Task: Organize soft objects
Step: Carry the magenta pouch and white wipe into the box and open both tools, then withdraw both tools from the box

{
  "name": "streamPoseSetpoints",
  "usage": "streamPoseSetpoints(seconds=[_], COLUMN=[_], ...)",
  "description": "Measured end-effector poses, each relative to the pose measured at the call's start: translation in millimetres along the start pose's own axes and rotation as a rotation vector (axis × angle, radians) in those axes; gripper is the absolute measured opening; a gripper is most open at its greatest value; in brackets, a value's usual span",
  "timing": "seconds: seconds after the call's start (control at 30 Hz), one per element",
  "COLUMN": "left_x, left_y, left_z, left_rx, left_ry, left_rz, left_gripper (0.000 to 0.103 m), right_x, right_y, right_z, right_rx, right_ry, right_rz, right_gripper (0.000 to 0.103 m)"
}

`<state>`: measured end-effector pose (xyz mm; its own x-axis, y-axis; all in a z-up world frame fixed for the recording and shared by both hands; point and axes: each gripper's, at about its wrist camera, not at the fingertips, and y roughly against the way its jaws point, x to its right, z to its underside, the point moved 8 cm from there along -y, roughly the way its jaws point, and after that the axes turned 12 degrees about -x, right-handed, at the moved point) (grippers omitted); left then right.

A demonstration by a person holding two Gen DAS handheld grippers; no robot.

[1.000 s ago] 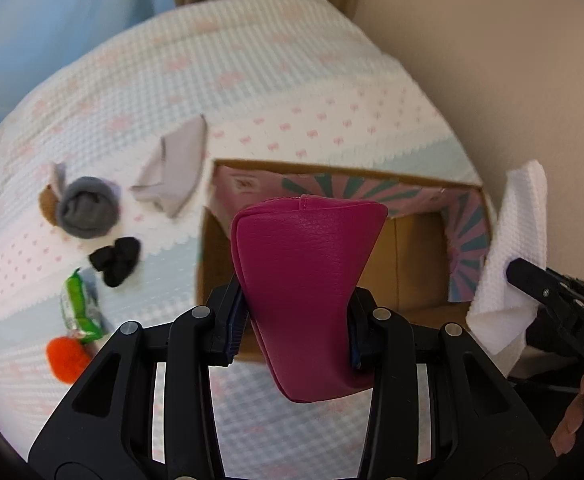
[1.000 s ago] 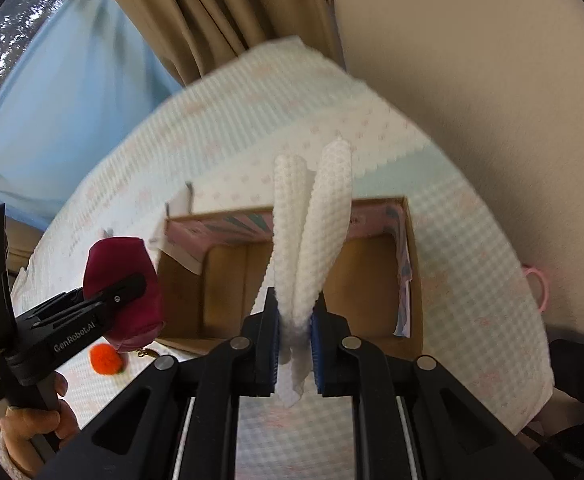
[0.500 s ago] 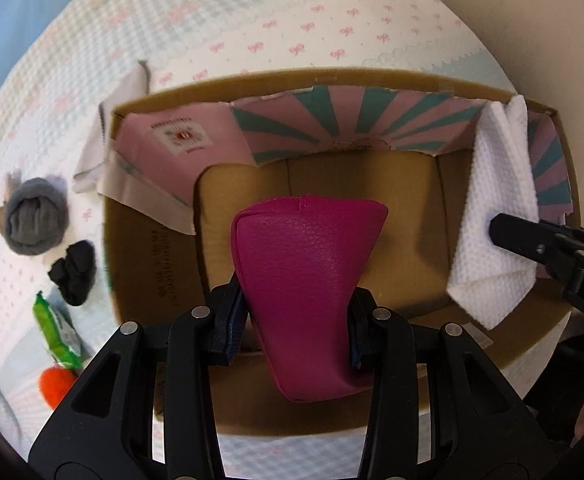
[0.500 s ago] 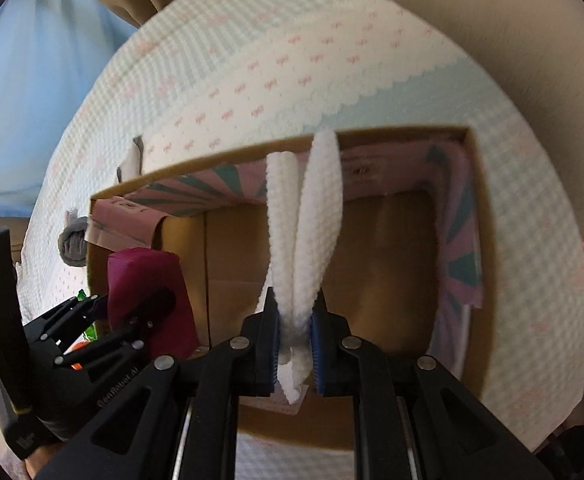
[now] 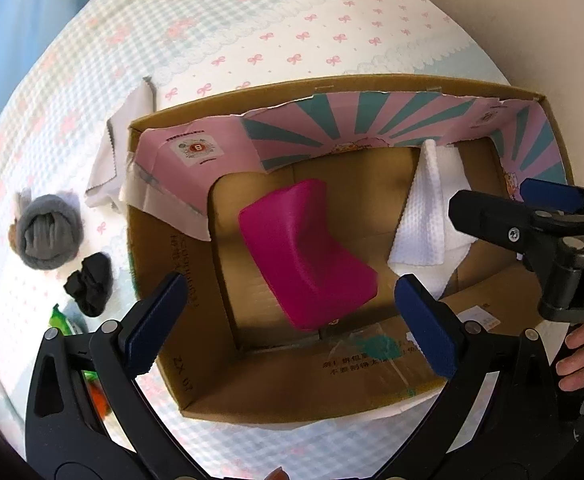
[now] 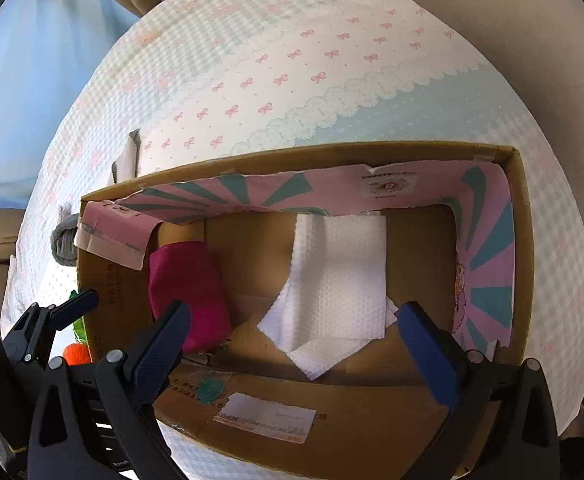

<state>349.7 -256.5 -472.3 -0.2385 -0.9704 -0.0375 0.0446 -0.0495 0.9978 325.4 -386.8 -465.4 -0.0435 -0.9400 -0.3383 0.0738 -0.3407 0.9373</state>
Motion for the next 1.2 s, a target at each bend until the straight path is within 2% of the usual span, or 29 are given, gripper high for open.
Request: streamPoseSetpoints(seconds=[0.33, 0.47, 0.7, 0.93, 1.07, 1.2], left_x=[-3.9, -7.2, -17.6, -40.3, -65.3, -95.5], left_y=[38.4, 65.7, 128.2, 200.8, 237.8, 267.2], left_z=[8.1, 15.4, 37.8, 84.8, 122.0, 158.2], left_rx=[0.065, 0.110, 0.207, 0.327, 0.391, 0.450], left_ry=[0.000, 0.008, 0.031, 0.054, 0.076, 0.101], left_rz=[0.006, 0.019, 0.052, 0.058, 0.056, 0.041], left_gripper=[0.103, 0.103, 0.103, 0.103, 0.103, 0.103], right_x=[-6.4, -12.8, -34.7, -72.7, -98.0, -125.7], right_y=[39.5, 61.5, 126.4, 202.9, 235.5, 262.9], right_z=[9.5, 16.9, 43.4, 89.7, 117.9, 152.1], right_rx=[0.080, 0.113, 0.221, 0.361, 0.441, 0.531], right_ry=[0.008, 0.007, 0.025, 0.040, 0.065, 0.072], right_rz=[0.021, 0.028, 0.060, 0.101, 0.135, 0.131], right_gripper=[0.103, 0.103, 0.103, 0.103, 0.103, 0.103])
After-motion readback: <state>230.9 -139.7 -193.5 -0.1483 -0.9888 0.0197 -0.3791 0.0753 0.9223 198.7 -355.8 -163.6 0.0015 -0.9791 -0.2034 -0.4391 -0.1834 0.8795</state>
